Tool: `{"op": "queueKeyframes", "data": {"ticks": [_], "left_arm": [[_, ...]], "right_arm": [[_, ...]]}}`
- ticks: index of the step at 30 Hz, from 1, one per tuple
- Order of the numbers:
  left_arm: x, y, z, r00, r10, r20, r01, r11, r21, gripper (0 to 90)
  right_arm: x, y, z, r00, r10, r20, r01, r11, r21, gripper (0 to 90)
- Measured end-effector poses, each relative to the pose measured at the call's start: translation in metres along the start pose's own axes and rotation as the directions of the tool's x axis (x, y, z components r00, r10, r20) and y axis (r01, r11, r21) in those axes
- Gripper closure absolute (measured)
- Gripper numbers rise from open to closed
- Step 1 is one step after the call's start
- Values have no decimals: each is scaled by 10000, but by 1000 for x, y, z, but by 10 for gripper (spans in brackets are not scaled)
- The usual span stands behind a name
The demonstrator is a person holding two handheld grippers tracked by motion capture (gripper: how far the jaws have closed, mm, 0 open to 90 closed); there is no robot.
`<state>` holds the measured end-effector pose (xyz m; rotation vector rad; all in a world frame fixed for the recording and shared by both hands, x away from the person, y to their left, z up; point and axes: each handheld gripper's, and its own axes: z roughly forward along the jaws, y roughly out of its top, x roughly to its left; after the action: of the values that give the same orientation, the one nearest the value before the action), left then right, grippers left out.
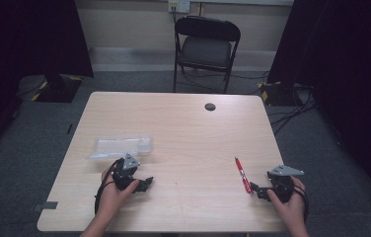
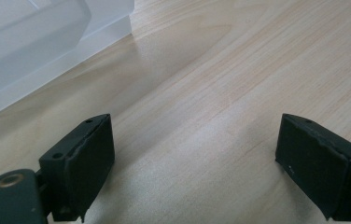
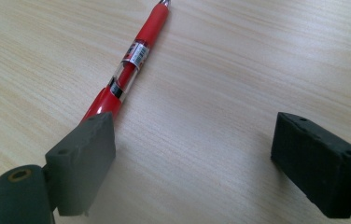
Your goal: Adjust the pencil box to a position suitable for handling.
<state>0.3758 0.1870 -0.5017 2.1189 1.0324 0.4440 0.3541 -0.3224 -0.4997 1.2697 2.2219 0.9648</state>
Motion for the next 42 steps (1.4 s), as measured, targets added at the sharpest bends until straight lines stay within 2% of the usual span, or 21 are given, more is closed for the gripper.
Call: {"op": "queueKeyframes", "data": {"ticks": [13,15,16,22,24,26,28,31,33,34,35,36,37,39,42], "left_arm": [[0,0,0,10000,2,-21,-2,10000,31,114],[0,0,0,10000,32,62,-32,10000,-24,126],[1,1,-1,9998,183,78,-183,9998,-45,152],[-1,3,-3,9995,55,297,-57,10000,61,169],[-1,6,-6,9991,157,383,-155,9999,-33,169],[-2,9,-8,9989,11,479,0,9997,-229,170],[-1,13,-12,9983,85,585,-61,9991,-408,170],[-3,18,-15,9970,-20,776,84,9966,-822,174],[-3,20,-16,9974,-26,720,83,9969,-788,175],[-1,21,-16,9970,93,774,-24,9960,-891,175],[-2,22,-16,9964,-142,837,218,9956,-913,175],[-1,23,-17,9973,-44,728,112,9957,-923,175],[0,24,-17,9964,-17,849,101,9951,-986,174],[0,25,-17,9955,-255,911,348,9942,-1020,173],[-1,27,-17,9955,-211,927,296,9954,-911,169]], "right_arm": [[0,0,0,10000,-32,-24,32,10000,-12,132],[0,0,0,10000,-40,-34,39,10000,-12,132],[0,0,0,10000,-45,-36,45,10000,-12,132],[0,0,0,10000,-42,-37,42,10000,-11,132],[0,0,0,10000,-41,-38,41,10000,-11,132],[0,0,0,10000,-42,-39,42,10000,-12,132],[0,0,0,10000,-43,-39,43,10000,-11,132],[0,0,0,10000,-44,-39,44,10000,-12,132],[0,0,0,10000,-43,-39,43,10000,-12,132],[0,0,0,10000,-45,-38,45,10000,-14,132],[0,0,0,10000,-45,-38,45,10000,-14,132],[0,0,0,10000,-45,-38,45,10000,-14,132],[0,0,0,10000,-43,-37,43,10000,-11,132],[0,0,0,10000,-42,-37,42,10000,-12,132],[0,0,0,10000,-45,-37,45,10000,-13,132]]}}
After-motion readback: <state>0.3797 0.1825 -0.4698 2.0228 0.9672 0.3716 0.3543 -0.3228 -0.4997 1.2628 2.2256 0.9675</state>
